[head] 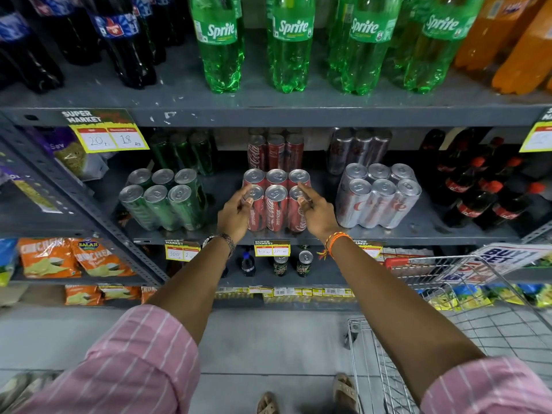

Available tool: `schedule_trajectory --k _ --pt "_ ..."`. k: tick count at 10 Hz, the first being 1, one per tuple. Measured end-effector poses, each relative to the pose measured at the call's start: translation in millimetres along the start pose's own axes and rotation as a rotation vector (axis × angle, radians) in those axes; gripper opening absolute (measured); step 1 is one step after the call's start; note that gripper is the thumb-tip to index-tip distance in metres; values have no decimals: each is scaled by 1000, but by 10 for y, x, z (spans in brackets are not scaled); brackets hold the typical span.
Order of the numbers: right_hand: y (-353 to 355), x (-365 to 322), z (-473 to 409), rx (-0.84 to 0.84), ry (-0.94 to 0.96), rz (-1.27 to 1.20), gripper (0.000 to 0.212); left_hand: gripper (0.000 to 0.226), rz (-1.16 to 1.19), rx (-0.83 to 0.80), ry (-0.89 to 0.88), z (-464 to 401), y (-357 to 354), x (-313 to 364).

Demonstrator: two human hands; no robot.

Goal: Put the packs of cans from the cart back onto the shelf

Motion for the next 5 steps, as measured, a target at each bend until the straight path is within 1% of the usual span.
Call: schedule_trajectory --k 2,3,4,5 --pt "0 -13 24 -23 -2 16 46 43 -2 -19 -11 4 -16 13" --pt "16 -33 44 -15 -12 28 46 43 -48 -8 -6 34 9 50" --pt "46 -71 68 -21 5 11 47 44 -86 4 -40 35 36 130" --pt "212 -146 151 83 44 -114 48 44 -224 120 -182 54 161 367"
Point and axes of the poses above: each hand's wrist, its own z-axis away from the middle knuckle, its own y-axis out of the back of the hand, x = y × z, the point moved 7 cm from there along -z, towards the middle knuckle, and after that the axes turned 15 degrees about -y, right-handed, at the moved point
